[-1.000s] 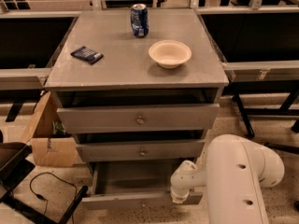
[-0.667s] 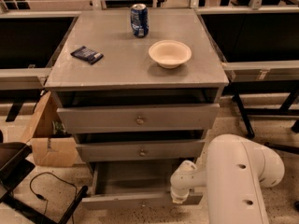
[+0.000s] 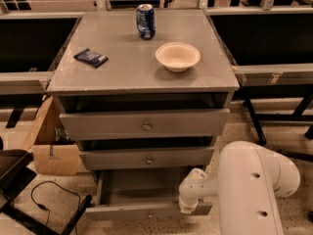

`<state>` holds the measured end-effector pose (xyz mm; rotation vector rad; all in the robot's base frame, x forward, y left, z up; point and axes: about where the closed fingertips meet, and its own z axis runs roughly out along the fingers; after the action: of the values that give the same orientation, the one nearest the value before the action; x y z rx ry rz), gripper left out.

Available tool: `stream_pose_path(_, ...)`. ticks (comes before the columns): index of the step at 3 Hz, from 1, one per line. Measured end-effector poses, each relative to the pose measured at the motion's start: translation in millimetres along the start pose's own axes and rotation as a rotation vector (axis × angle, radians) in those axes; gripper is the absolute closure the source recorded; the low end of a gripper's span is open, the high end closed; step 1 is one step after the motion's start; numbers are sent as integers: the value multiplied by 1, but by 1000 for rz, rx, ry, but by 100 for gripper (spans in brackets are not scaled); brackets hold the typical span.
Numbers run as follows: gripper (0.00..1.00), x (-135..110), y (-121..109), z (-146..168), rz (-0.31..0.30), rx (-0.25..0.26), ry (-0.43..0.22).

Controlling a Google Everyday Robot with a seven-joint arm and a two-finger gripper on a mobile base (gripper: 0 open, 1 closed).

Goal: Open bottom drawer

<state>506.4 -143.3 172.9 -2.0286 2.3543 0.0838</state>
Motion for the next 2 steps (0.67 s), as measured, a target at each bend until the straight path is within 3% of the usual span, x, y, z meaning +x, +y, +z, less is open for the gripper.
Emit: stream_pose_path(2,59,0,0,0,0,0,0)
